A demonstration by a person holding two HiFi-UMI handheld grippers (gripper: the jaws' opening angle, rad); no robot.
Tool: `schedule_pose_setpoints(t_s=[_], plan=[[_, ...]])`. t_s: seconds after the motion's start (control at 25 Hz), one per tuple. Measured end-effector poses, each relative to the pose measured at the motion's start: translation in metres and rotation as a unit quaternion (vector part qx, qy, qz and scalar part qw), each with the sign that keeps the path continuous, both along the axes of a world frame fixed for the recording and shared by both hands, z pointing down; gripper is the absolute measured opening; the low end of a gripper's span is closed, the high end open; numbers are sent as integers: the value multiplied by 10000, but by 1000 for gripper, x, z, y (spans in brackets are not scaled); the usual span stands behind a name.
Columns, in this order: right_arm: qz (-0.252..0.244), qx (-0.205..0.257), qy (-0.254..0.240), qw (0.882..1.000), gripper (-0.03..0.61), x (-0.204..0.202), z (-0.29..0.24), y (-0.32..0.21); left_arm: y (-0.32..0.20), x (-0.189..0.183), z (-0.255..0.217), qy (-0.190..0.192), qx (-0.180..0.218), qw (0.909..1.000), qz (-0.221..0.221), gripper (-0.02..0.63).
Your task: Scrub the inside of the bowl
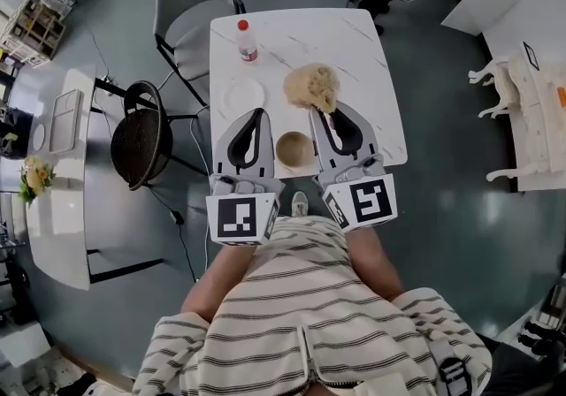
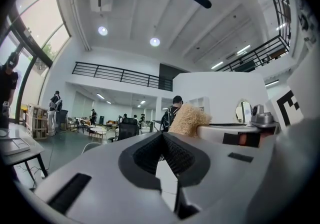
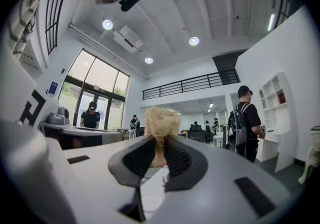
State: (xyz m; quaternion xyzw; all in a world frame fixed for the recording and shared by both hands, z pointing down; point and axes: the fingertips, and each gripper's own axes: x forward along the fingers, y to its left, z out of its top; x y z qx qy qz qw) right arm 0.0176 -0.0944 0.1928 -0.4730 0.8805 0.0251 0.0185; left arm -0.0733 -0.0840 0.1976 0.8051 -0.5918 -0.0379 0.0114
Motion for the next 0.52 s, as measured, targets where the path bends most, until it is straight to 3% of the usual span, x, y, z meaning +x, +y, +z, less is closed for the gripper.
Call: schedule_pose_setpoints(t_s=[0.52], plan=[[110,-1,51,9999,63,1,5,-7,-8,-1,6,-8,-32,10000,58,5]])
